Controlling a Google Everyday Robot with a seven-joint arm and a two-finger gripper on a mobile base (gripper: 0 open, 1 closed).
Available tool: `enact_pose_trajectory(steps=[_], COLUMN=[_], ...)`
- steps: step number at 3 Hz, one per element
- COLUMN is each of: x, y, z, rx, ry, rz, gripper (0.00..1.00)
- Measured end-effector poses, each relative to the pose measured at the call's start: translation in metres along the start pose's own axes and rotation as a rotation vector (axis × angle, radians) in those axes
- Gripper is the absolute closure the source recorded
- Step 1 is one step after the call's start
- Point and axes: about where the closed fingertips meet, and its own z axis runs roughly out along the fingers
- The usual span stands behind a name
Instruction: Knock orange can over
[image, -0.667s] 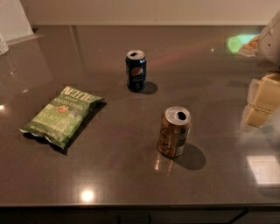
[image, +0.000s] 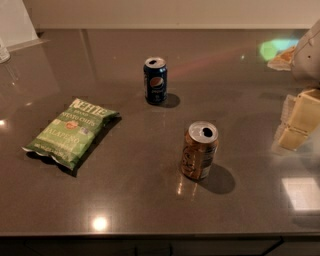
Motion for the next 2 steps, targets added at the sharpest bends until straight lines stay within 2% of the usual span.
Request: enact_pose_trajectory(steps=[2], x=[-0.011], y=[0.036], z=[0.038], rx=[-0.128], ry=[-0.238], rz=[0.019], gripper=[0.00])
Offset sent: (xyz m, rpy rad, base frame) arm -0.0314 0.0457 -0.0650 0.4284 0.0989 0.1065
